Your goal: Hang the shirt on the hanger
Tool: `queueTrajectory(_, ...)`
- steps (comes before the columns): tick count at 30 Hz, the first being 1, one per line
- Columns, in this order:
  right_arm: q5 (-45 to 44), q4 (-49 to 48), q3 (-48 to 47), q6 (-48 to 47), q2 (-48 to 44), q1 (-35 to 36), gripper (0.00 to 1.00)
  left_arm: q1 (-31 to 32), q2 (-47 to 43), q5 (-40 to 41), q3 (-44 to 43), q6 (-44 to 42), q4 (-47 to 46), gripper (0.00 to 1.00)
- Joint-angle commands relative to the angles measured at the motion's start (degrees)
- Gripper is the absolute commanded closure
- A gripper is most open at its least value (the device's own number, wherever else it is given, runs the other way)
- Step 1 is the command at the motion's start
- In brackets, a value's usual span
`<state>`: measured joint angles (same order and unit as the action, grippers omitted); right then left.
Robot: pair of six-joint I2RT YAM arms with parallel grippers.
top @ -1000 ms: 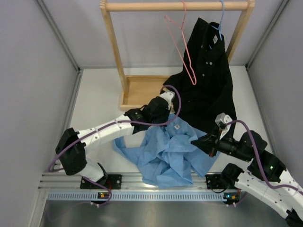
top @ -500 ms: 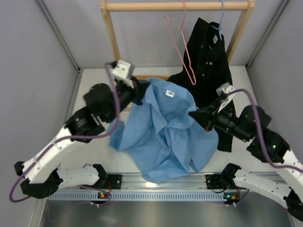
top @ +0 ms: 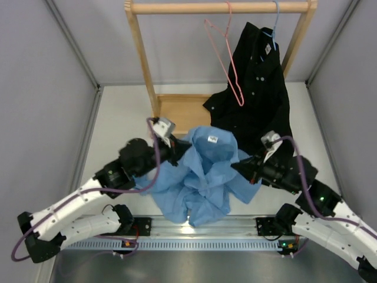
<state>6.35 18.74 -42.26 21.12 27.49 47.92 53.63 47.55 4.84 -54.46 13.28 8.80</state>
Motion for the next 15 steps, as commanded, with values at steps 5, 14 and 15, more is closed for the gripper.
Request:
queueTrajectory(5,2.1,-0.1,19.8,13.9,-16.1,0.9,0.78,0.2,-8.4,-2.6,20.1,12.8,-7.8,1.00)
queueTrajectory(14,-8.3,10.3,7.7,4.8,-5.2,0.9,0.48,0.2,-10.6,-3.1,19.2,13.3,-6.6,1.00)
queueTrajectory(15,-8.7,10.7,6.8,3.8,-3.3,0.9,0.47,0.2,-10.5,-3.0,19.0,13.2,-6.5,1.00)
